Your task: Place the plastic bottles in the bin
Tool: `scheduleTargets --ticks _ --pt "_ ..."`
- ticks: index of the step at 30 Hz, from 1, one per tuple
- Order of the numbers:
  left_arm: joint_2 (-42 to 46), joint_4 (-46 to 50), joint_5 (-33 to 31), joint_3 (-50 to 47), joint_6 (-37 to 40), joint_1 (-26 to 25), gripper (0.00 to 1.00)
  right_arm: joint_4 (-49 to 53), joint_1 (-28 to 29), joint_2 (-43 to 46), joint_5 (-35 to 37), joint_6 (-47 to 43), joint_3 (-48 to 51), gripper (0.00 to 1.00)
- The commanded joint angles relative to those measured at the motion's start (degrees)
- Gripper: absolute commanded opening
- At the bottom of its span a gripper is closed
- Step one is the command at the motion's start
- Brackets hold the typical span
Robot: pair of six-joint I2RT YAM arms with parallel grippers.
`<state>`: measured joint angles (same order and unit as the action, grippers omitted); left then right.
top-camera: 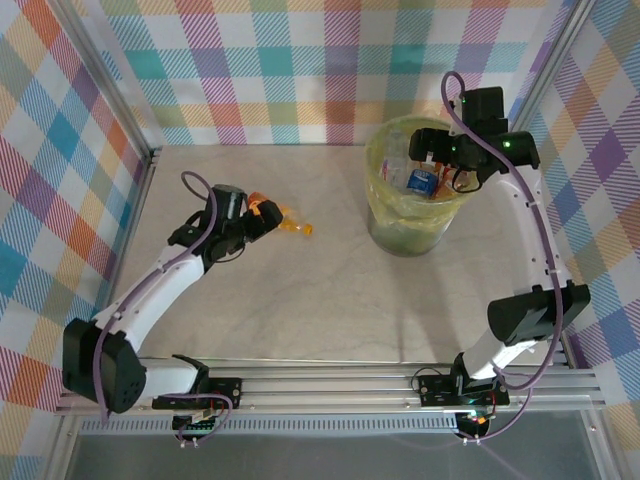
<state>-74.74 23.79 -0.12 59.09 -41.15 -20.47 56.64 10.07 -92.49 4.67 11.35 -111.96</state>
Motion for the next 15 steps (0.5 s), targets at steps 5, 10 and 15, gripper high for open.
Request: scheduleTargets --ticks 5,10,15 --pt "-9.8 -4.5 -1.8 4.5 -5.9 4.2 1.0 -0.6 1.3 5.8 -4.1 1.4 2.7 1.0" --pt "-19.4 -6.2 -0.3 10.0 -6.3 6.2 1.0 -1.9 1.4 7.8 -4.5 1.7 5.5 1.0" --pt "-28.6 -6.4 1.3 16.6 -7.2 7.9 1.0 -2.2 1.6 8.1 -4.7 1.9 6.7 1.0"
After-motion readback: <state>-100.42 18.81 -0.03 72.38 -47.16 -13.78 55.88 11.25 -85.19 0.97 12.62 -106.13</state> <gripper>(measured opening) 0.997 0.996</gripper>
